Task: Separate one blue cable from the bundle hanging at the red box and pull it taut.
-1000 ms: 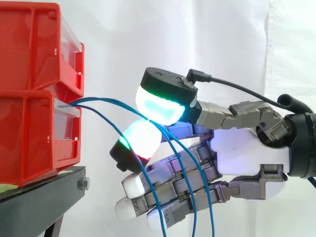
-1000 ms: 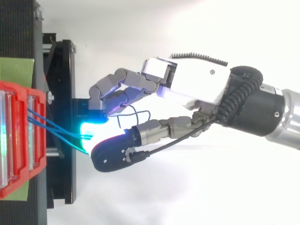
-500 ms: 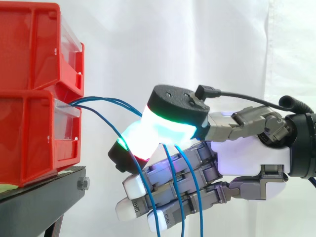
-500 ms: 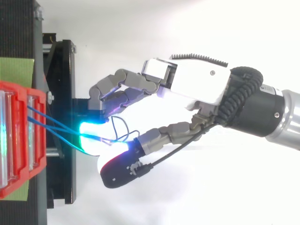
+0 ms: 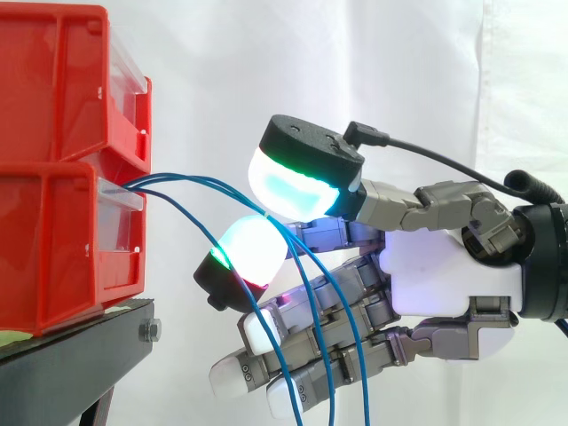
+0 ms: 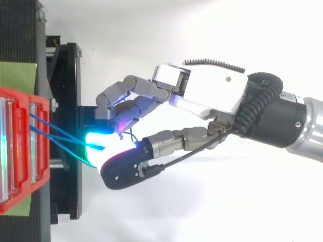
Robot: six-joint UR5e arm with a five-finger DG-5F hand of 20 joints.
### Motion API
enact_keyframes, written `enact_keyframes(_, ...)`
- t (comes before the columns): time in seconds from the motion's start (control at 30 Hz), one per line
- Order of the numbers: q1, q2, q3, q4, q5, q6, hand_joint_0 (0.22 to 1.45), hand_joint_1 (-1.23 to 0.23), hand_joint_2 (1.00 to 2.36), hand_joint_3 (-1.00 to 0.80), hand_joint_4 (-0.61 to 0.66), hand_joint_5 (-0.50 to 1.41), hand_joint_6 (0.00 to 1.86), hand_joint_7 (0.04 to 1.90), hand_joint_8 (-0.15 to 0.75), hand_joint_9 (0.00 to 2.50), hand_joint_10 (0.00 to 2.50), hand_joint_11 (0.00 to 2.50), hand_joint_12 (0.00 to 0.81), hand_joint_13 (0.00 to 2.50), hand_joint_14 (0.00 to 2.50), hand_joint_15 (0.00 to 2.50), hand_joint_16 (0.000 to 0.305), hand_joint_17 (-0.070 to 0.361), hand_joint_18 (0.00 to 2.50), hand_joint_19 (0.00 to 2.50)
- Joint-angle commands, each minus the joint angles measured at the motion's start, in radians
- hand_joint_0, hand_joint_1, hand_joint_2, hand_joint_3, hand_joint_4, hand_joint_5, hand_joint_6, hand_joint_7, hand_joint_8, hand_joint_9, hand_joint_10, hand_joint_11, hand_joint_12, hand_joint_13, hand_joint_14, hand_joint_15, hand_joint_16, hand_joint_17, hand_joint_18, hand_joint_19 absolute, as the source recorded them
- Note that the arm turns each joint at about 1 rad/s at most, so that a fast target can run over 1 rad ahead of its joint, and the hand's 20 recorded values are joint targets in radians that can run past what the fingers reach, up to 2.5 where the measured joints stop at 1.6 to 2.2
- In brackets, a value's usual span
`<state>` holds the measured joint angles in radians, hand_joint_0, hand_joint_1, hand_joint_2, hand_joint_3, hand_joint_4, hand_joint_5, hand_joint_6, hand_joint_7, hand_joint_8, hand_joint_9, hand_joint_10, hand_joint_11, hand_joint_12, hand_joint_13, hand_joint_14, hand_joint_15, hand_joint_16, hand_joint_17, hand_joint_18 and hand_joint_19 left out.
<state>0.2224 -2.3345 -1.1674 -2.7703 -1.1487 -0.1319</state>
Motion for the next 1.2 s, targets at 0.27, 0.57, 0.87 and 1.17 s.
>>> enact_keyframes(0.27,0.000,0.001,0.000,0.000,0.000,0.000,0.73,-0.84,1.01,-0.34,0.00,-0.20,0.94,1.08,0.281,0.87,0.02,0.74,0.349,0.64,0.01,0.36,0.048,0.107,0.60,0.50)
enact_keyframes(0.57,0.000,0.000,0.000,-0.002,0.001,0.000,0.80,-0.91,1.00,-0.50,0.01,-0.20,0.94,1.02,0.265,0.89,0.02,0.75,0.339,0.63,0.01,0.33,0.046,0.103,0.61,0.46)
enact_keyframes(0.87,0.000,0.000,0.000,-0.020,0.000,0.000,0.70,-0.96,1.00,-0.50,0.05,-0.17,0.94,1.08,0.271,0.95,0.03,0.77,0.334,0.64,0.01,0.34,0.045,0.100,0.61,0.47)
enact_keyframes(1.17,0.000,0.000,0.000,-0.026,-0.002,0.000,0.50,-0.79,1.00,-0.50,0.10,-0.15,0.92,1.00,0.307,1.01,0.02,0.74,0.359,0.66,0.01,0.36,0.050,0.113,0.64,0.52)
